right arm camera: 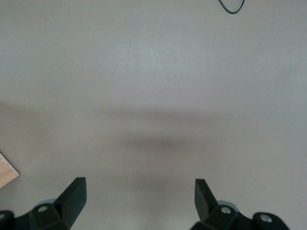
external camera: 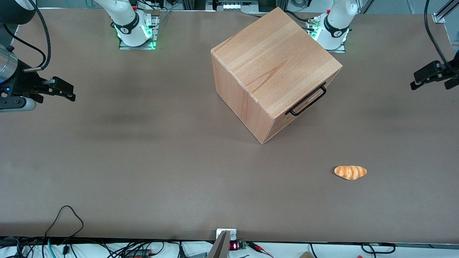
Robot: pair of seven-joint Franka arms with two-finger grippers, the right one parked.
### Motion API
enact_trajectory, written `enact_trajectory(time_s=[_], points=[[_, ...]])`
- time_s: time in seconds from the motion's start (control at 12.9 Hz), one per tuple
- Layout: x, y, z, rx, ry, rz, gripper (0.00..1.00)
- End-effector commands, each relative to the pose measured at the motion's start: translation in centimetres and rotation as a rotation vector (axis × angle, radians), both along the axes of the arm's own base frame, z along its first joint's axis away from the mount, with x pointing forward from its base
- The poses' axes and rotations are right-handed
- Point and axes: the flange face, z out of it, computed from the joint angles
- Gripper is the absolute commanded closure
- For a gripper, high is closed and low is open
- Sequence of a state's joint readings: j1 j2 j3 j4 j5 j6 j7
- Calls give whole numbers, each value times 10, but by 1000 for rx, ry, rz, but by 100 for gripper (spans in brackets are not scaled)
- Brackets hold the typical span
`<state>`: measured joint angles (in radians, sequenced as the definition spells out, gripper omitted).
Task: Open top drawer with left arm
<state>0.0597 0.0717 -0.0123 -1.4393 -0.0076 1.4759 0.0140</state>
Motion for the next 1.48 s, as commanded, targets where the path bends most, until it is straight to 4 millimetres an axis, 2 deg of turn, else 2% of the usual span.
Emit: enact_trajectory(time_s=[0.0,0.31,0.62,0.93,1.09,1.4], points=[[13,-9,-18,-3,29,-23,0],[26,-22,-42,-65,65,-39,0],[38,-69,-66,-69,72,-121,0],[42,-101,-96,-85,113,-313,0],[42,-110,-110,-112,110,-471,0],[45,-127,-141,-189,112,-675,0]])
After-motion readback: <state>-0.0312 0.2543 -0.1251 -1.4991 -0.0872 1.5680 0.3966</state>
